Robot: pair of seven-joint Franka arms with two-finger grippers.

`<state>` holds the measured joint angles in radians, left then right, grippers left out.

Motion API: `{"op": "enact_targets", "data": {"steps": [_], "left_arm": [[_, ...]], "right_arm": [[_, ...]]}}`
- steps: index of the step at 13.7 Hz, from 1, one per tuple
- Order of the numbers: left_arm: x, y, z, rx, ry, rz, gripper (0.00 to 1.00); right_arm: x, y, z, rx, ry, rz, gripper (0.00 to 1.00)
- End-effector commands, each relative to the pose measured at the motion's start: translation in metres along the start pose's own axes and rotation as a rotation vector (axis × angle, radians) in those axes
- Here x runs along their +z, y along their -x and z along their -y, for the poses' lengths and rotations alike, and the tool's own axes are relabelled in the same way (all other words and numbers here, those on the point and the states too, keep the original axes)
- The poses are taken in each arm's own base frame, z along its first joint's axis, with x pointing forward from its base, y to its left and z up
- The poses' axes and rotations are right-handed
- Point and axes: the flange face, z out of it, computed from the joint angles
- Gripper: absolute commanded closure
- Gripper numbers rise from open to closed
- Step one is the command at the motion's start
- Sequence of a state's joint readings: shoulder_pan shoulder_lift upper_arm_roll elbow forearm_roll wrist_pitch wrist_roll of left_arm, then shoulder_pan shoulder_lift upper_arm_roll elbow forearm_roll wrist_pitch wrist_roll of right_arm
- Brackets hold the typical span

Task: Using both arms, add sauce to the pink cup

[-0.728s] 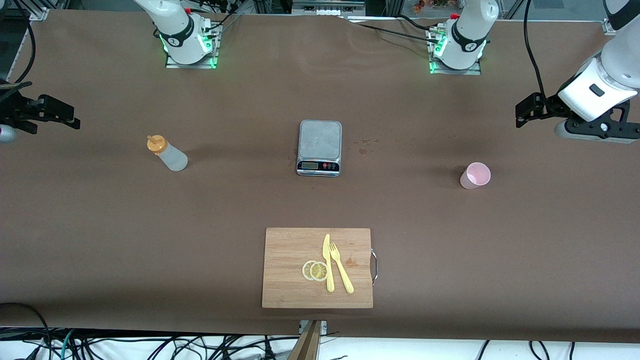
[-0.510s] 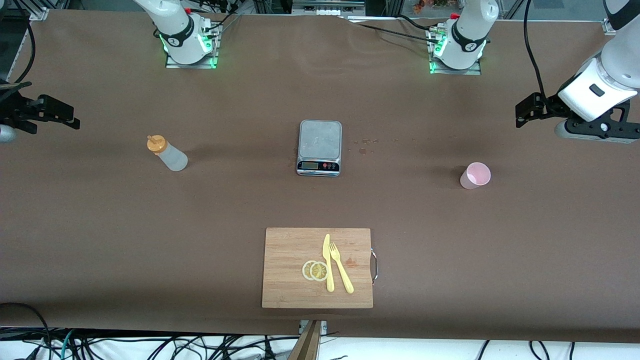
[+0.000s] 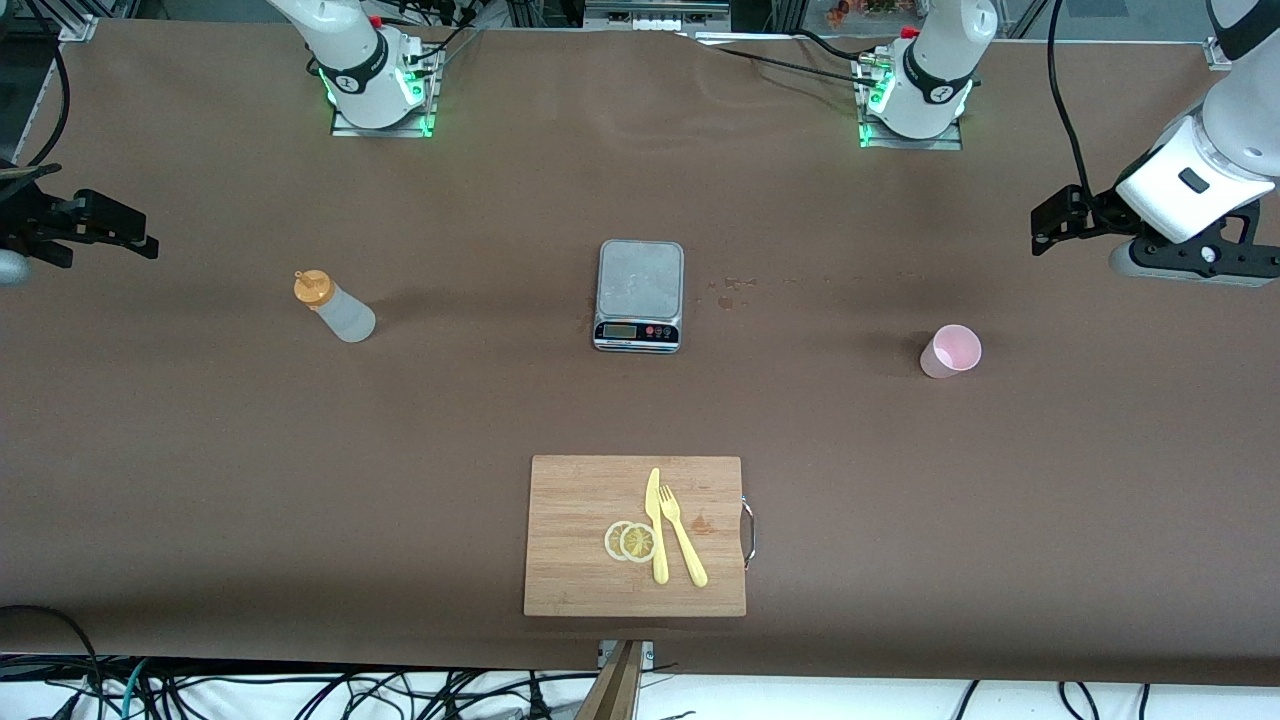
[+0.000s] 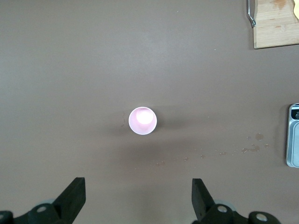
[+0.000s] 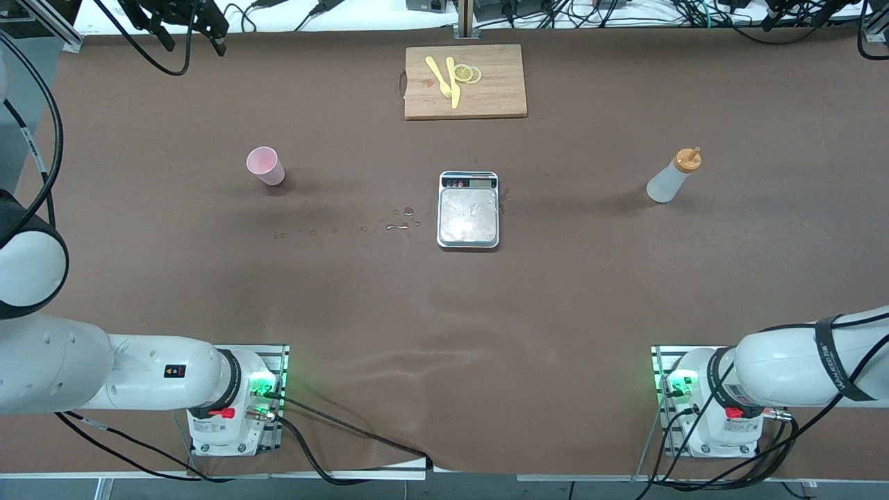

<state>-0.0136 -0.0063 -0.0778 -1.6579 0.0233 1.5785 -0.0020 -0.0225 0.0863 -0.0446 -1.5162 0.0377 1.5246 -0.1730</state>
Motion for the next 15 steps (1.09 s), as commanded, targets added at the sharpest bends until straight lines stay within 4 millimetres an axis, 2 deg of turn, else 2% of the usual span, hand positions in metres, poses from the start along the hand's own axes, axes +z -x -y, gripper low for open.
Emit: {"op": "enact_targets", "data": {"steps": [1,15], "left_arm": [[-0.0045,-0.0006,0.0019,0.005,-0.018,0.004,0.00],[-0.0045,-0.0006,0.0012,0.007,-0.019,0.004,0.00]], "right_arm": [[-0.0016,0.0014,-0.0023,-0.008,-0.011,-0.005,0.00],[-0.0034,0.0019,0.0015,-0.001,-0.011,-0.014,0.00]]}}
